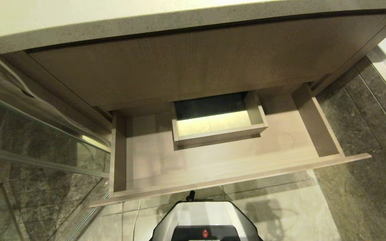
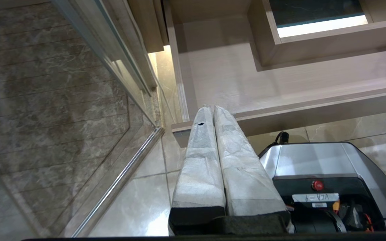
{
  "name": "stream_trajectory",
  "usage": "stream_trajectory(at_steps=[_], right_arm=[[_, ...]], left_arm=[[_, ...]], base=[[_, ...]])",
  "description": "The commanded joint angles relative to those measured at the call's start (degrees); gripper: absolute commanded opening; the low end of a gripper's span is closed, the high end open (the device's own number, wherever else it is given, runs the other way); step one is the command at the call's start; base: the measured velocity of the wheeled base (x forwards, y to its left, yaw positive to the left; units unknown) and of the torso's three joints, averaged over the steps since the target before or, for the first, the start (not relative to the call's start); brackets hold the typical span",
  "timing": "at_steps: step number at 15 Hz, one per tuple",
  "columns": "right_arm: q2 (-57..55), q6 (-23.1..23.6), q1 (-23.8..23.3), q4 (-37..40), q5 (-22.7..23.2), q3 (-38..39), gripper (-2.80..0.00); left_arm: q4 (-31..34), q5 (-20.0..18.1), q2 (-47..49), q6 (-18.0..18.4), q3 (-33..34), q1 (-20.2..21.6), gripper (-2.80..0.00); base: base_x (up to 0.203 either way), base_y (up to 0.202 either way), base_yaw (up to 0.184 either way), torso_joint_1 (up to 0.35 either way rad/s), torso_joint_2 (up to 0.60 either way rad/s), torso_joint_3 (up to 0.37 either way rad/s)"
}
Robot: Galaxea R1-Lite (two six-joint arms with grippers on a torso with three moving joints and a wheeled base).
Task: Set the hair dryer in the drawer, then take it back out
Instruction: Put it into the drawer
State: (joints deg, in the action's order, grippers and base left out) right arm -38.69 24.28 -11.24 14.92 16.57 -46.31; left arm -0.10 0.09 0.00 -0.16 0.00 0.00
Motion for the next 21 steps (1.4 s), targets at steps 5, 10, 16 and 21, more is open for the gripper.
stream_trajectory(at_steps=[5,10,16,21], right_arm=[[-0.15,-1.43,0.08,-1.47,0.13,1.04,-2.80],[-0.68,-1.43,0.08,-1.56,0.13,1.57,-2.80],[-1.67,-1.43,0.03,-1.67,0.13,1.86,-2.80],[-3.67,-1.43,0.08,-3.30,0.13,1.58,-2.80]], left_arm=[[0.01,-0.01,0.00,-0.02,0.09,0.00,-2.80],[0.01,-0.01,0.00,-0.02,0.09,0.00,-2.80],[0.01,-0.01,0.00,-0.02,0.09,0.00,-2.80],[0.01,-0.01,0.00,-0.02,0.09,0.00,-2.80]], base=[[0.000,0.000,0.000,-0.347,0.51,0.158],[0.000,0.000,0.000,-0.165,0.39,0.242],[0.000,0.000,0.000,-0.039,0.40,0.344],[0.000,0.000,0.000,-0.056,0.36,0.308]])
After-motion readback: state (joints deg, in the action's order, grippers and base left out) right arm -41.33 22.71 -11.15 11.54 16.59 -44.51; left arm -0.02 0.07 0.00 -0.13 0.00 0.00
